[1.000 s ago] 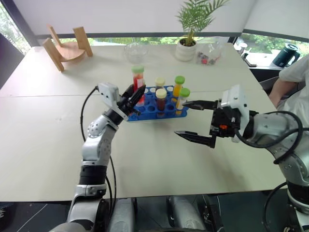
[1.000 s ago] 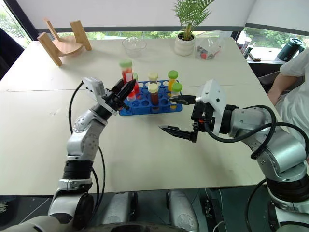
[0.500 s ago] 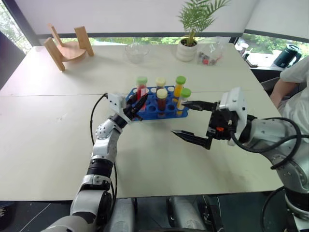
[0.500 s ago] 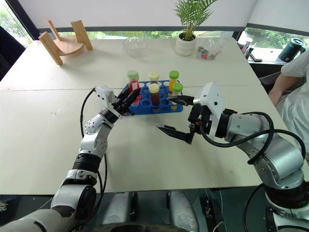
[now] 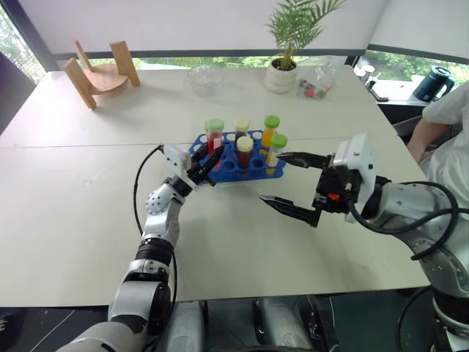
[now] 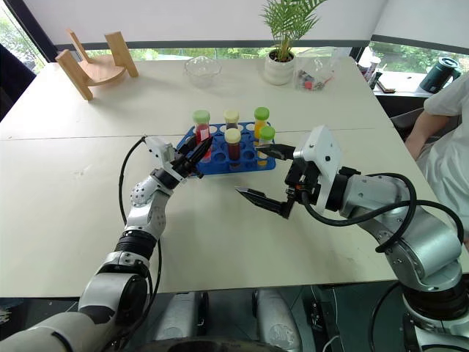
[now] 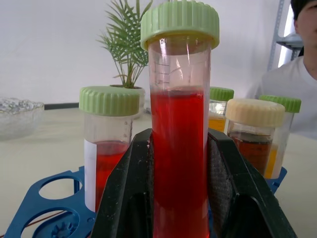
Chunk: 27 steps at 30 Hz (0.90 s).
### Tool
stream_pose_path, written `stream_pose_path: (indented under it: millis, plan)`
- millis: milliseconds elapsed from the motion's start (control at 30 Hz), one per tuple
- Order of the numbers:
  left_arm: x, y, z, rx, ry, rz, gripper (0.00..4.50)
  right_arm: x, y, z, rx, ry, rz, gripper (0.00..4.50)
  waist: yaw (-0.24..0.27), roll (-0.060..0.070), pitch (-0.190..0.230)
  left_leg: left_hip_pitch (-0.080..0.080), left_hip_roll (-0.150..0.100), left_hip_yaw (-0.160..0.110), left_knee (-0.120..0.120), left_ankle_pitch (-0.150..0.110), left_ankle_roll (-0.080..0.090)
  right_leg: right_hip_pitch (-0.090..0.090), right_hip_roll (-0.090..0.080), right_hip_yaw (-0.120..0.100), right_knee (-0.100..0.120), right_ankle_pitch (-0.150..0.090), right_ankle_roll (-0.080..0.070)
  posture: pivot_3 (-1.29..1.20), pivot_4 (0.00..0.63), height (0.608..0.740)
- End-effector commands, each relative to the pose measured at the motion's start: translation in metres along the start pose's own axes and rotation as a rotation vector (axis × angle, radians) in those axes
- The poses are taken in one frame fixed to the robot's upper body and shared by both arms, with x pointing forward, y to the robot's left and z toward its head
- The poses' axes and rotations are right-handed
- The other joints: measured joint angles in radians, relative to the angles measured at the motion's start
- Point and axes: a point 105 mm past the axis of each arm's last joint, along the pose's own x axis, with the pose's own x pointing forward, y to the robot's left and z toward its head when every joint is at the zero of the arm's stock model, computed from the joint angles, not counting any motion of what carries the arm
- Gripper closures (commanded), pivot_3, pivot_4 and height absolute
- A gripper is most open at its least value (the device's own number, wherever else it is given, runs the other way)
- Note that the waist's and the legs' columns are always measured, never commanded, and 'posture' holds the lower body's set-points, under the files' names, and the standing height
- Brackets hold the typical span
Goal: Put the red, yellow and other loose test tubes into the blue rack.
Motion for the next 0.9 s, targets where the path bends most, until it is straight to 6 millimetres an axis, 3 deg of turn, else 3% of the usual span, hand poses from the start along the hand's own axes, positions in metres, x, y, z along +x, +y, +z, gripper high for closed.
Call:
stream_pose_path:
  millis: [33, 367, 600, 833, 900]
  plan:
    - [-0.004, 0.005, -0.001, 0.032, -0.014, 0.037, 3.69, -0.002, 0.002, 0.013, -0.051, -0.036, 0.0, 0.0, 0.0, 0.0, 0.0, 0.0, 0.0, 0.0, 0.0, 0.0, 0.0, 0.0, 0.0, 0.0, 0.0, 0.0, 0.0, 0.0, 0.15, 0.74]
    - [-0.004, 0.004, -0.014, 0.026, 0.009, 0.067, 3.69, -0.002, 0.003, 0.013, -0.052, -0.035, 0.004, 0.0, 0.002, 0.0, 0.0, 0.002, 0.0, 0.0, 0.0, 0.0, 0.0, 0.003, 0.0, 0.0, 0.0, 0.0, 0.0, 0.0, 0.15, 0.74]
    - [-0.016, 0.002, -0.028, 0.001, 0.074, 0.05, 3.69, -0.002, 0.003, 0.012, -0.05, -0.027, 0.006, 0.0, 0.001, 0.001, -0.001, 0.005, 0.0, 0.0, 0.0, 0.0, 0.0, 0.005, 0.0, 0.0, 0.0, 0.0, 0.0, 0.0, 0.15, 0.74]
    - [-0.034, 0.008, -0.021, 0.07, 0.087, 0.058, 0.22, -0.002, 0.003, 0.013, -0.051, -0.025, 0.017, 0.0, -0.004, 0.002, -0.002, 0.014, 0.0, 0.002, -0.009, 0.0, 0.0, 0.009, 0.0, 0.002, -0.001, -0.001, -0.001, 0.0, 0.15, 0.74]
    - [-0.04, 0.014, -0.016, 0.097, 0.088, 0.072, 0.03, -0.002, 0.002, 0.013, -0.051, -0.025, 0.017, 0.0, -0.006, 0.002, -0.002, 0.014, 0.0, 0.002, -0.01, 0.0, 0.0, 0.009, 0.001, 0.002, -0.001, -0.001, -0.001, 0.0, 0.15, 0.74]
